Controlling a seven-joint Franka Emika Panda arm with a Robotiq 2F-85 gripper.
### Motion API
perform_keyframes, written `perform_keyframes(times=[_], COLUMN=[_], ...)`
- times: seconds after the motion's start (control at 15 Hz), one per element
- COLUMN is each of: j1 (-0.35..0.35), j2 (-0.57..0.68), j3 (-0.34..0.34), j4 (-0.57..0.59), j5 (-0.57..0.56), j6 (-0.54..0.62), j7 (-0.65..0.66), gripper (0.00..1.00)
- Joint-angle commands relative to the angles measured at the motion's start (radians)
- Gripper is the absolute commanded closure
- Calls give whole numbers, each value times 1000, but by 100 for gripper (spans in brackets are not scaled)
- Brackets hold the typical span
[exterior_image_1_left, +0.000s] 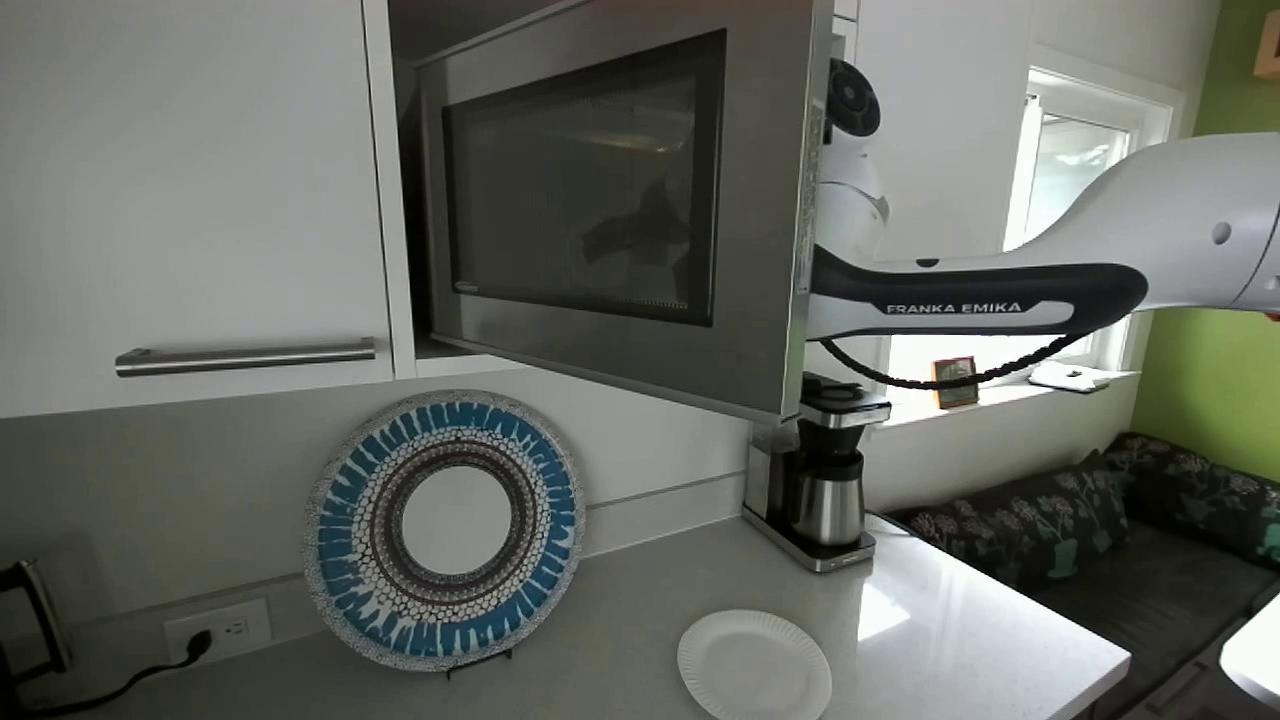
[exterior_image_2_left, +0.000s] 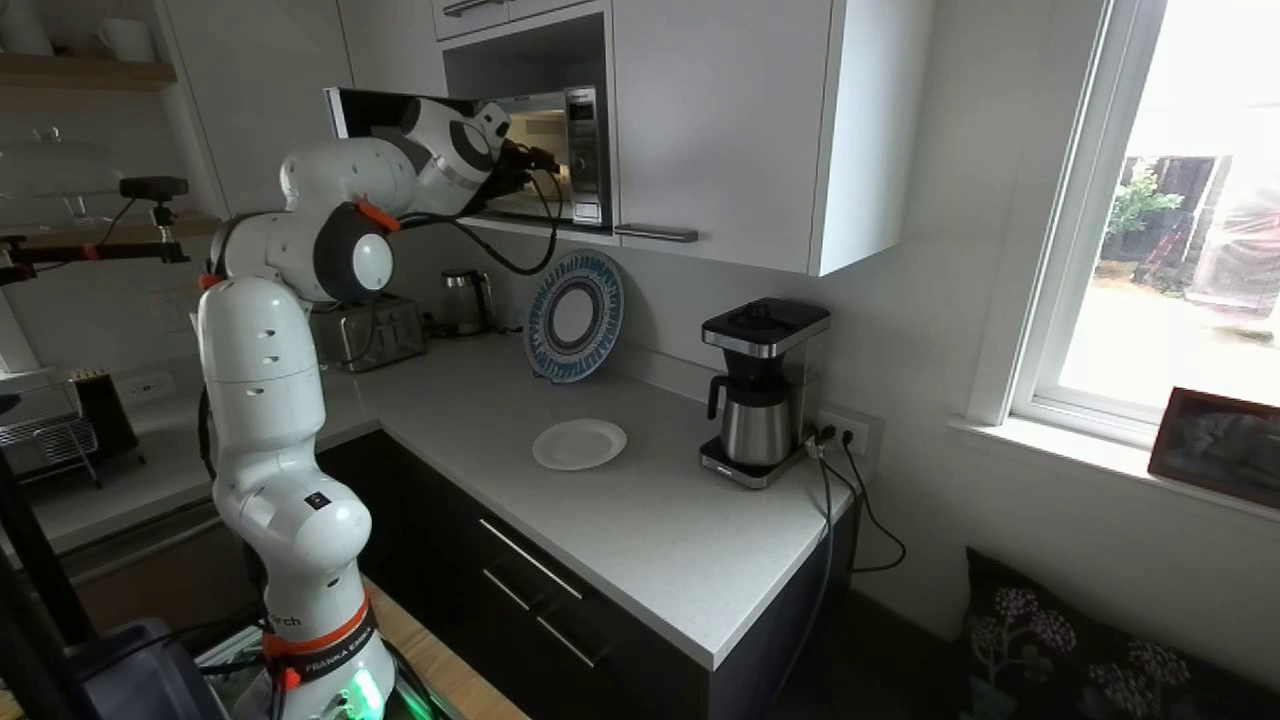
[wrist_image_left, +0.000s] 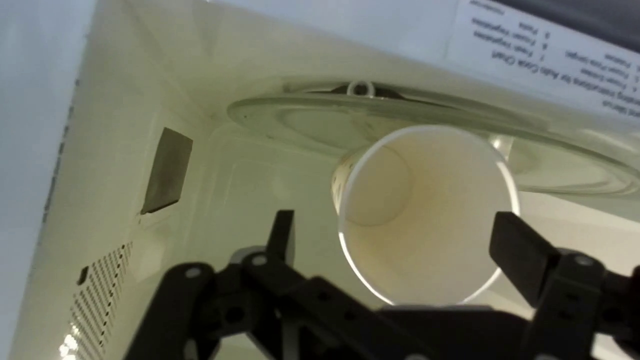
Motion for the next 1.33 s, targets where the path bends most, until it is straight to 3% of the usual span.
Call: perform_keyframes(times=[0.0, 0.6, 0.73, 0.8, 1.0, 1.27], j1=[15, 36, 38, 38, 36, 34], j2=[51, 101, 108, 110, 112, 111], j3=[3, -6, -7, -7, -2, -4], j4=[57, 105, 110, 111, 112, 114], j5=[-41, -67, -84, -92, -85, -85], j6=[12, -7, -13, -15, -19, -17], j7=[28, 32, 33, 34, 25, 29], gripper=[0, 0, 6, 13, 47, 77])
